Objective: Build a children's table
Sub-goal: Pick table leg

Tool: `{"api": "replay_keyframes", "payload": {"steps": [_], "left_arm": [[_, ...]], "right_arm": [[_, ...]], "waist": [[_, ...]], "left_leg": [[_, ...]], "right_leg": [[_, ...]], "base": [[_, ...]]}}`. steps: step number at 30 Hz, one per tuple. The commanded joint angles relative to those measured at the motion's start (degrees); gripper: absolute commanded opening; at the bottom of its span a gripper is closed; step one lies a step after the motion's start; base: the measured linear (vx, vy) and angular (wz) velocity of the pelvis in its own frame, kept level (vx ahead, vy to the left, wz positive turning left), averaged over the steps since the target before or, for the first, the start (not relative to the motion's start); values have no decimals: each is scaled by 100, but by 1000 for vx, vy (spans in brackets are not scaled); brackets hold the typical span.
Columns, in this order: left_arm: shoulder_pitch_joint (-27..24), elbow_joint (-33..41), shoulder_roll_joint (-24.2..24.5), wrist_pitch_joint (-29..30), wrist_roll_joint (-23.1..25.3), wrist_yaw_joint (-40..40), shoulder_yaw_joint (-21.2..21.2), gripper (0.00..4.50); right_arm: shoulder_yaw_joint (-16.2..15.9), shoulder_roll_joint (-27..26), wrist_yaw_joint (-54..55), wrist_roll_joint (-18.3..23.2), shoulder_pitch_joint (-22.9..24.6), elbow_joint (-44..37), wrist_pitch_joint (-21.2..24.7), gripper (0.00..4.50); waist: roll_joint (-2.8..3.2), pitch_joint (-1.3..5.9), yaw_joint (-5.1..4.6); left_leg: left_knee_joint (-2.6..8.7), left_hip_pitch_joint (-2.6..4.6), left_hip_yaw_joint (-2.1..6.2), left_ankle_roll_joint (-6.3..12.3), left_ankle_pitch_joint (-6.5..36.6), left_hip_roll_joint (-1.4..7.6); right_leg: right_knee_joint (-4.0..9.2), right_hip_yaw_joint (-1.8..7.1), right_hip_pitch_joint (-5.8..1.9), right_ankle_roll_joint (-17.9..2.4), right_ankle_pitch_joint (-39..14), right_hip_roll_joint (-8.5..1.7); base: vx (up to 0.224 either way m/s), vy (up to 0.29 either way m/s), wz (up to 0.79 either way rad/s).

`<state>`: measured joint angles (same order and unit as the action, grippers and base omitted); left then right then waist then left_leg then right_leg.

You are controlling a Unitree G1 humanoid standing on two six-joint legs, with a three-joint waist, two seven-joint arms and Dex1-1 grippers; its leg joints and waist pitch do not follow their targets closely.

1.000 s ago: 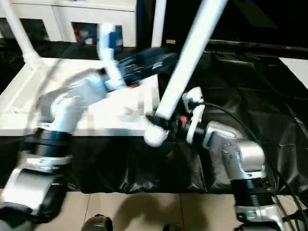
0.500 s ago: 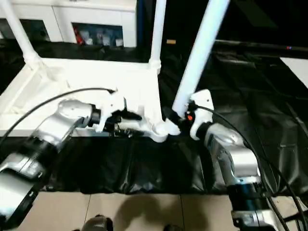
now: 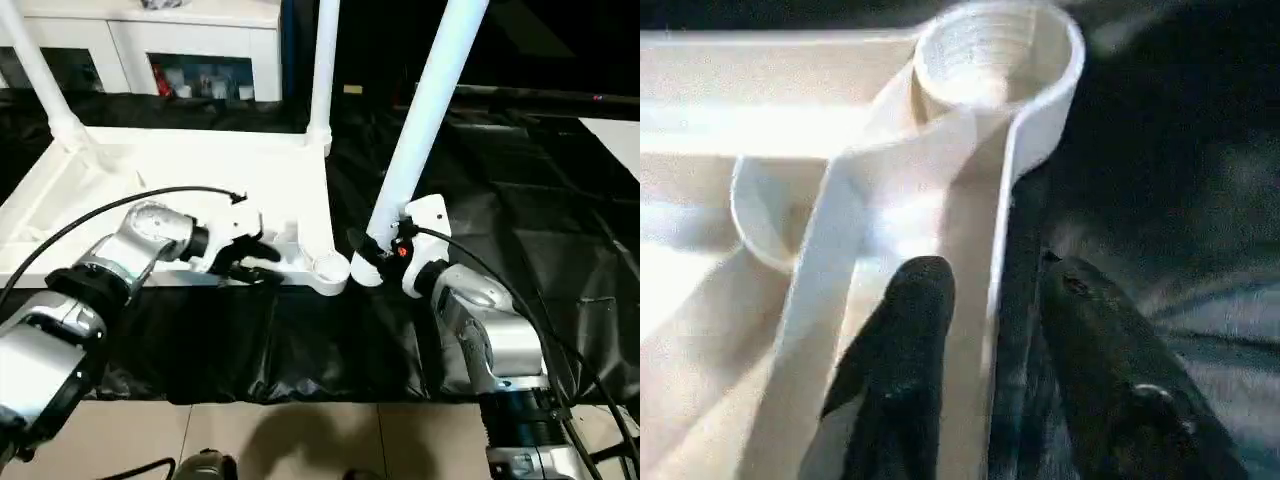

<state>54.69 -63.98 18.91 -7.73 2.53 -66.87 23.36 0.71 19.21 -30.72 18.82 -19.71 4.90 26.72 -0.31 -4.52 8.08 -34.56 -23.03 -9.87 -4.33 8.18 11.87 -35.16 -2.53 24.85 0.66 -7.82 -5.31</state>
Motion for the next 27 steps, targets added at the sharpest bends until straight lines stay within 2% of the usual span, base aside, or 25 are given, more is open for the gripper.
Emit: {"api": "replay_keyframes", "payload": {"steps": [1,5,7,11,13,17,20,24,25,27], "left_arm": [[124,-82,38,-61,95,31,-67,139],[131,-211,60,-125,159,-12,-80,126],[153,-354,40,-197,222,-15,-119,95],[153,-417,27,-218,227,-23,-151,75],[155,-475,29,-253,297,-23,-150,50],[157,-511,24,-266,289,-51,-220,30],[119,-498,43,-272,276,-279,-276,9],[37,-327,11,-13,140,-571,-381,1],[28,-308,9,13,138,-584,-382,0],[-159,12,-60,253,68,-615,-410,0]], "right_arm": [[44,20,-26,-14,23,-137,-29,189],[24,12,-33,-4,24,-139,-29,189],[13,6,-55,3,3,-119,-28,189],[-8,5,-86,3,-4,-120,-23,189],[-23,8,-116,10,-1,-132,-10,189],[-26,11,-157,25,-29,-118,1,189],[-68,48,-322,60,-88,-86,50,189],[-241,218,-799,212,-96,-291,231,189],[-255,232,-831,217,-95,-305,237,189],[-307,286,-915,215,-126,-332,321,189]], "waist": [[3,563,-13],[-6,553,-17],[-12,555,-13],[-14,555,-14],[-21,559,-14],[-22,559,-10],[-30,568,-20],[-21,569,-22],[8,565,-18],[-7,561,-19]], "left_leg": [[392,164,-7,-122,1769,8],[399,167,-6,-123,1836,8],[398,167,-6,-118,1828,12],[399,167,-3,-111,1816,16],[399,154,-4,-97,1759,16],[397,159,-8,-80,1721,18],[396,134,-8,-39,1600,15],[386,145,-15,11,1571,23],[386,147,-13,17,1571,23],[394,157,-8,0,1630,47]], "right_leg": [[441,103,-351,-1026,-1915,-217],[457,97,-344,-1012,-2056,-223],[463,100,-342,-995,-2085,-230],[454,99,-340,-1012,-2050,-230],[442,103,-349,-1039,-1946,-231],[437,104,-349,-1067,-1883,-235],[408,106,-375,-1129,-1677,-236],[388,111,-385,-1231,-1514,-237],[386,112,-385,-1250,-1495,-233],[376,112,-382,-1295,-1504,-246]], "base": [[0,0,0],[0,0,0],[0,0,0],[0,0,0],[0,0,0],[0,0,0],[0,0,0],[0,0,0],[0,0,0],[0,0,0]]}}
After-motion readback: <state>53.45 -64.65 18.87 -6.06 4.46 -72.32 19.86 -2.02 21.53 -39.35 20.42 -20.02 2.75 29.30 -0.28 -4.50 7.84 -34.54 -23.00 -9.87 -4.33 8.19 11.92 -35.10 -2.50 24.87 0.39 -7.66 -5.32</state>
